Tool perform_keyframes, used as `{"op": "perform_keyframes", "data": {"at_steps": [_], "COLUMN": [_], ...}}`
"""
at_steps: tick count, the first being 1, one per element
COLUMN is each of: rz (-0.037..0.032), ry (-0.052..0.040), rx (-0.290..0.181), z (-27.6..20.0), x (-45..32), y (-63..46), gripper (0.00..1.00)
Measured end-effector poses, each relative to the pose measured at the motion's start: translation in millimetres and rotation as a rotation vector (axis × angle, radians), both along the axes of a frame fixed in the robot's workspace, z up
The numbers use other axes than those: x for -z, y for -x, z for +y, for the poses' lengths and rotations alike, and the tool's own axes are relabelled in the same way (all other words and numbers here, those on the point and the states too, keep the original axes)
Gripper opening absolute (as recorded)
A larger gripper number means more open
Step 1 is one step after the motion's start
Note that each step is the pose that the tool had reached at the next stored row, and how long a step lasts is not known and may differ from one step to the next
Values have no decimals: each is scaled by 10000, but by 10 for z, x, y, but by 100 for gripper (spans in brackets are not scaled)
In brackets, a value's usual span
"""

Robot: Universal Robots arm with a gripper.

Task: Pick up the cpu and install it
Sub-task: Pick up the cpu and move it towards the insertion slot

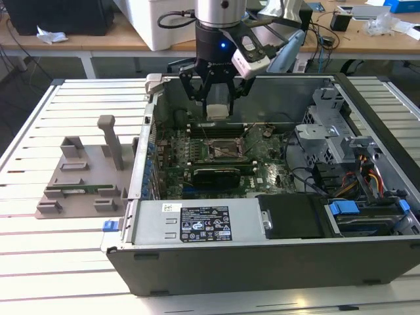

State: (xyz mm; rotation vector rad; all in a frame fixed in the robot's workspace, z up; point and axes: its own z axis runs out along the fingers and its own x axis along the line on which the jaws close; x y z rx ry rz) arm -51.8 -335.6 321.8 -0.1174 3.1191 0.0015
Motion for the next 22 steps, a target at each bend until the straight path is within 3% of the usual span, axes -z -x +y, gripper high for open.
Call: {"op": "perform_keyframes", "data": {"at_steps": [5,11,15,22], "rz": [1,6,14,17], "ry": [6,22,50,86], "rx": [1,0,-1,0], "z": [29,93,138,171], "x": [59,181,260,342], "y": [-27,-56,-132,-181], "gripper": [55,55,55,55]}}
